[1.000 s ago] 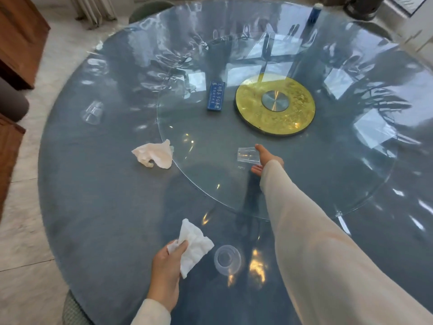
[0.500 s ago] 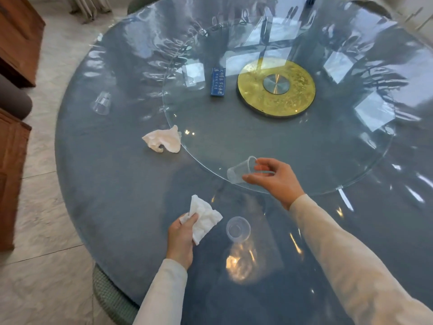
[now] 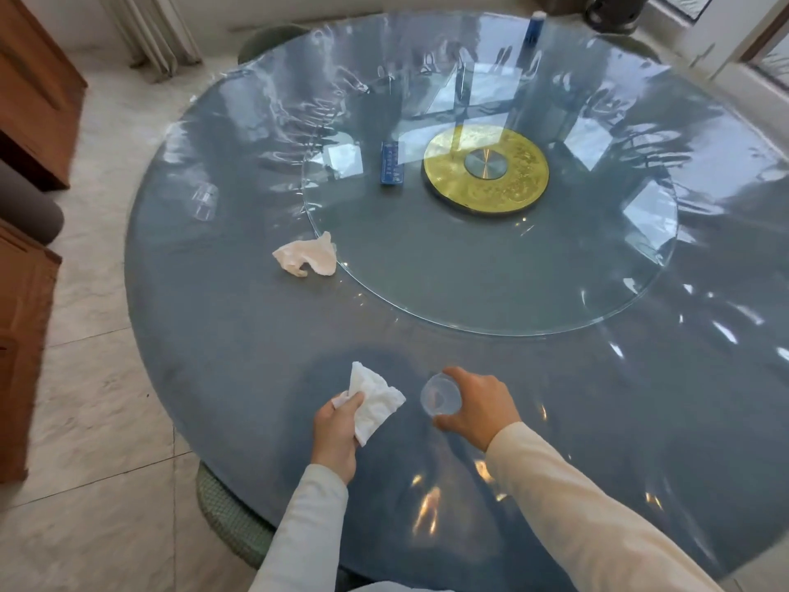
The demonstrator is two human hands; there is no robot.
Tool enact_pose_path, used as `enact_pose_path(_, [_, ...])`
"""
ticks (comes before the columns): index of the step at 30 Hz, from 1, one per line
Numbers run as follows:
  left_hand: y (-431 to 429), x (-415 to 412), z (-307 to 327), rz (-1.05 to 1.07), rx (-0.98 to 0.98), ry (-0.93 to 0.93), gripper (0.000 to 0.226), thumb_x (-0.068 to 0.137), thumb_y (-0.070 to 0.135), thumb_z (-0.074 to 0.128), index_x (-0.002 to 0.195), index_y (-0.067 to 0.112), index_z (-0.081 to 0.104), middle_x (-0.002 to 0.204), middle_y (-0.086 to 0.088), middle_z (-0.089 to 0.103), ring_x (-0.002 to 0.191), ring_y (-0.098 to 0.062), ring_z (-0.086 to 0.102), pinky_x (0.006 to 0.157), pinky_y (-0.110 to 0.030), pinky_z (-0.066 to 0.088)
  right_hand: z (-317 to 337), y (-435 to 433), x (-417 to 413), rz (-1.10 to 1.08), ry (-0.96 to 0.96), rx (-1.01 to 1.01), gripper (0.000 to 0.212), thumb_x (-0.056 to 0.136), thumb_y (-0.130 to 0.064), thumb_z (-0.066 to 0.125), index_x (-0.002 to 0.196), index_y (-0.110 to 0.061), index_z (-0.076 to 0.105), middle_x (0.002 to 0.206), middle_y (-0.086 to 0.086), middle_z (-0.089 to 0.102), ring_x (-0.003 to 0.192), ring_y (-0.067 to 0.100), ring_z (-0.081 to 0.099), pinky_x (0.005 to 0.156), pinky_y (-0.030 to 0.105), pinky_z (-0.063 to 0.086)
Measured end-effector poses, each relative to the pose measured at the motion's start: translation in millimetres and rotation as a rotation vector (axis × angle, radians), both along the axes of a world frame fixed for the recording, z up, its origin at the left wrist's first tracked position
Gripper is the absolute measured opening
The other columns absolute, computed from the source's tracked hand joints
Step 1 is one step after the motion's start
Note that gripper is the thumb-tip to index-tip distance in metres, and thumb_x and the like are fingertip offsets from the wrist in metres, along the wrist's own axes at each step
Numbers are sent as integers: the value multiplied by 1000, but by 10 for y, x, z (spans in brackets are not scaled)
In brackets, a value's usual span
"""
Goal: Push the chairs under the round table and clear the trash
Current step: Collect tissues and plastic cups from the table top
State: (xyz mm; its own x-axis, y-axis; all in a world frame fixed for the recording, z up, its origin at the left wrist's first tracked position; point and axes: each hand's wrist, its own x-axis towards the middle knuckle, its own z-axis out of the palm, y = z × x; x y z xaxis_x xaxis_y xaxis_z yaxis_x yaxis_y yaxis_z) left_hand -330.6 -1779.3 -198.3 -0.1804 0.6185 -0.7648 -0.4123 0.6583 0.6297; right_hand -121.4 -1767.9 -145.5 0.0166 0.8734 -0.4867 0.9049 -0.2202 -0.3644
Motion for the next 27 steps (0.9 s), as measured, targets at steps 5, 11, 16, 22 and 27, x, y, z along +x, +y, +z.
enact_pose_path(5, [-116,91,-13,22,14,23,26,93,12,67,117,1,68,109,-16,76,103,-37,72,99,-51,52,-135,-40,15,2,-36,-80,65,75,-41,76,134,-30,51,119,8,68,111,36,61,88,35,50])
enact_pose_path(11, [-390,223,12,111,-7,44,19,93,10,67,109,3,71,111,-21,75,100,-36,72,92,-48,54,-252,-109,56,104,-17,-77,65,78,-38,73,136,-25,49,117,11,68,108,37,63,87,35,51])
enact_pose_path(16, [-656,181,-20,230,-46,98,29,86,14,74,113,4,70,116,-20,73,103,-35,72,91,-46,54,-276,-52,17,211,-56,-34,62,80,-37,69,136,-21,48,123,11,66,113,39,62,89,37,49])
enact_pose_path(22, [-919,-127,-12,333,-7,104,23,95,8,66,117,2,67,113,-17,74,93,-29,71,80,-35,54,-202,34,-325,269,-9,-21,66,76,-44,71,134,-20,48,122,11,67,112,40,61,89,37,49])
enact_pose_path(27, [-935,-599,66,349,41,81,16,95,8,65,109,4,71,109,-19,76,95,-32,72,84,-38,53,-75,-11,-930,256,55,-2,66,76,-46,72,134,-22,50,120,11,67,111,41,60,89,37,49])
